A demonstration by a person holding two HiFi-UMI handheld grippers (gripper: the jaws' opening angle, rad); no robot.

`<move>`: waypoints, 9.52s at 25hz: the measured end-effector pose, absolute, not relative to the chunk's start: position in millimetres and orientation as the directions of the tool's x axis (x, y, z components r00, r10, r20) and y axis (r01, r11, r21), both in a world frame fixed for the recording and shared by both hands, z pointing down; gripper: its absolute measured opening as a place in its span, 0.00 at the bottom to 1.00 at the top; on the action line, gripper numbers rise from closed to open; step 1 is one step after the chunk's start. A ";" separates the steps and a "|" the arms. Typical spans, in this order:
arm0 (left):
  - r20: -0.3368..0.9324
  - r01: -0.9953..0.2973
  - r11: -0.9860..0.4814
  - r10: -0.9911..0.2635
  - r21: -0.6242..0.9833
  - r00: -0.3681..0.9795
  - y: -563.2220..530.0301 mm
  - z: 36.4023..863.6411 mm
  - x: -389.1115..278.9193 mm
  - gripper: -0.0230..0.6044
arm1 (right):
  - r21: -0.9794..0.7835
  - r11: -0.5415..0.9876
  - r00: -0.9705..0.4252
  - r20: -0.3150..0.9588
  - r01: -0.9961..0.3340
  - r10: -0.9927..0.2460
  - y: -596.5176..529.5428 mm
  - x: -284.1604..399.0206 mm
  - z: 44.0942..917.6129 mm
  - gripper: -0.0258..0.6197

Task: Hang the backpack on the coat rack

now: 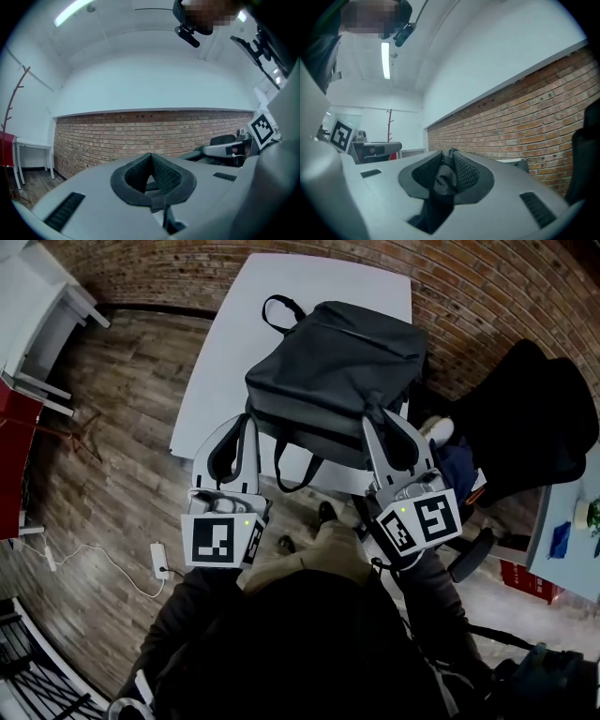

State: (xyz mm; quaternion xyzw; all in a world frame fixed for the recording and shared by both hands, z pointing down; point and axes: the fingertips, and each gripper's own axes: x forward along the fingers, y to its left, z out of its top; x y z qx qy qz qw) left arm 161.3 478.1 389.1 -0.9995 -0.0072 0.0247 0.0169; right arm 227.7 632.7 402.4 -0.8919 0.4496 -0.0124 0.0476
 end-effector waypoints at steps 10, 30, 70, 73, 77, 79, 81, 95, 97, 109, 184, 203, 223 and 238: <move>-0.180 -0.044 -0.999 -0.041 -0.016 0.983 445.9 305.6 150.4 0.05 | -0.205 -0.538 0.568 -0.130 -0.818 -0.813 613.6 229.4 285.5 0.16; -0.243 -0.206 -0.978 -0.195 -0.023 0.950 401.4 274.1 123.8 0.05 | -0.520 -0.413 0.538 -0.109 -0.747 -0.836 561.5 311.4 284.2 0.16; -0.124 -0.352 -0.933 -0.342 -0.079 0.932 373.9 297.0 201.5 0.05 | -0.563 -0.261 0.368 -0.083 -0.784 -0.926 535.5 404.3 288.6 0.16; -0.115 -0.310 -0.949 -0.302 -0.058 0.946 360.5 280.8 203.3 0.05 | -0.540 -0.261 0.360 -0.084 -0.800 -0.929 534.8 398.5 285.0 0.16; -0.054 -0.162 -0.987 -0.161 -0.006 0.985 348.8 294.0 221.4 0.05 | -0.527 -0.269 0.366 -0.087 -0.806 -0.926 532.6 396.8 290.5 0.16; -0.042 -0.085 -0.996 -0.085 -0.009 0.996 348.4 300.4 231.7 0.05 | -0.528 -0.279 0.374 -0.080 -0.802 -0.924 531.8 397.5 295.2 0.16; -0.029 -0.008 -1.000 -0.007 -0.022 1.000 352.0 301.6 240.9 0.05 | -0.532 -0.286 0.379 -0.073 -0.797 -0.922 531.8 396.6 297.4 0.16; 0.085 0.343 -0.937 0.338 -0.059 0.937 355.4 316.8 291.8 0.43 | -0.499 -0.247 0.311 -0.049 -0.831 -0.949 519.9 383.5 295.2 0.16; 0.129 0.418 -0.905 0.407 -0.074 0.904 363.3 322.9 296.3 0.42 | -0.501 -0.249 0.313 -0.046 -0.829 -0.949 518.2 379.4 295.6 0.16; 0.196 0.570 -0.821 0.553 -0.036 0.810 385.0 319.2 298.0 0.11 | -0.555 -0.238 0.322 -0.057 -0.797 -0.945 523.7 373.6 282.3 0.16; 0.156 0.370 -0.928 0.373 0.048 0.915 332.1 246.7 370.3 0.20 | 0.438 -0.015 0.122 0.216 -0.899 -0.969 510.5 378.3 280.2 0.14; -0.077 -0.397 -0.917 -0.398 0.028 0.914 331.8 276.2 213.8 0.19 | 0.184 -0.154 0.191 0.210 -0.971 -0.959 469.6 348.8 278.6 0.13; -0.129 -0.597 -0.802 -0.589 -0.028 0.798 276.0 281.0 129.6 0.34 | 0.086 -0.033 0.043 0.119 -0.996 -0.992 358.4 237.3 269.5 0.13; -0.181 -0.609 -0.781 -0.584 -0.141 0.791 197.2 257.2 66.0 0.49 | 0.130 0.051 -0.038 0.101 -0.990 -0.994 305.9 136.5 256.7 0.13</move>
